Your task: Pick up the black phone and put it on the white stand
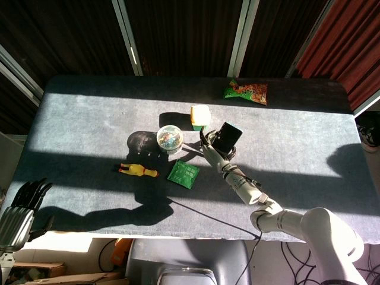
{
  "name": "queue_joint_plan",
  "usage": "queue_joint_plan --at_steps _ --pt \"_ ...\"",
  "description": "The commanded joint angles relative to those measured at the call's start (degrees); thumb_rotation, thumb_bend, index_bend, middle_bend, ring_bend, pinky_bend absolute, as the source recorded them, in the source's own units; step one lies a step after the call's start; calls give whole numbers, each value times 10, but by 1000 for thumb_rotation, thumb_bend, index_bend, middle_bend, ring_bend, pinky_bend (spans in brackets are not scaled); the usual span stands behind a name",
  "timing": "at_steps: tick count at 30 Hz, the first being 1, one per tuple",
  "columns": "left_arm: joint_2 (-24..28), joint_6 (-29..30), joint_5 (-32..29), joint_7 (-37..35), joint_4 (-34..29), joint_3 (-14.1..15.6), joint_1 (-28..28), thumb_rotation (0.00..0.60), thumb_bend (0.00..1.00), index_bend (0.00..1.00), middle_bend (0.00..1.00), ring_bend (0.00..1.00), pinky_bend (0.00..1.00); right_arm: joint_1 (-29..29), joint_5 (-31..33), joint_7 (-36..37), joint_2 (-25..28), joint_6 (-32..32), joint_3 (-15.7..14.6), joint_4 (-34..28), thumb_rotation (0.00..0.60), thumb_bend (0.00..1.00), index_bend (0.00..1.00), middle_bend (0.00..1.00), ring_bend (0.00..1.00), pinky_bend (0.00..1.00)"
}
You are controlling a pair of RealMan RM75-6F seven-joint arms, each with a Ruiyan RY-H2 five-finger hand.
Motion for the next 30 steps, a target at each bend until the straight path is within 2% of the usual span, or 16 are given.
queue_joint_plan --at_steps 1,10,18,21,24,25,28,30 --pt "0 0 0 0 0 0 0 600 375 0 0 0 0 0 4 -3 -1 -1 1 -1 600 257 123 459 366 252" --pt "0 1 0 -1 0 0 1 600 375 0 0 0 0 0 10 -8 -4 3 3 1 600 258 32 419 330 229" --pt "0 -1 -1 0 1 0 0 600 376 0 0 0 0 -6 15 5 12 27 15 -30 600 257 0 311 236 183" --pt "0 -1 -3 -1 1 -1 0 600 376 0 0 0 0 -26 22 27 27 73 31 -81 600 257 0 249 182 149" --pt "0 3 -3 -2 1 -2 1 600 375 0 0 0 0 -67 16 83 52 149 43 -188 600 257 0 162 102 112" --pt "0 4 -4 -3 1 -3 2 600 376 0 0 0 0 -88 2 115 69 180 40 -240 600 257 0 140 80 106" --pt "0 8 -5 -5 2 -4 4 600 376 0 0 0 0 -149 -58 215 119 261 17 -344 600 257 0 108 46 102" --pt "-1 12 -5 -4 3 -5 5 600 375 0 0 0 0 -192 -86 279 149 311 -3 -392 600 256 0 89 29 103"
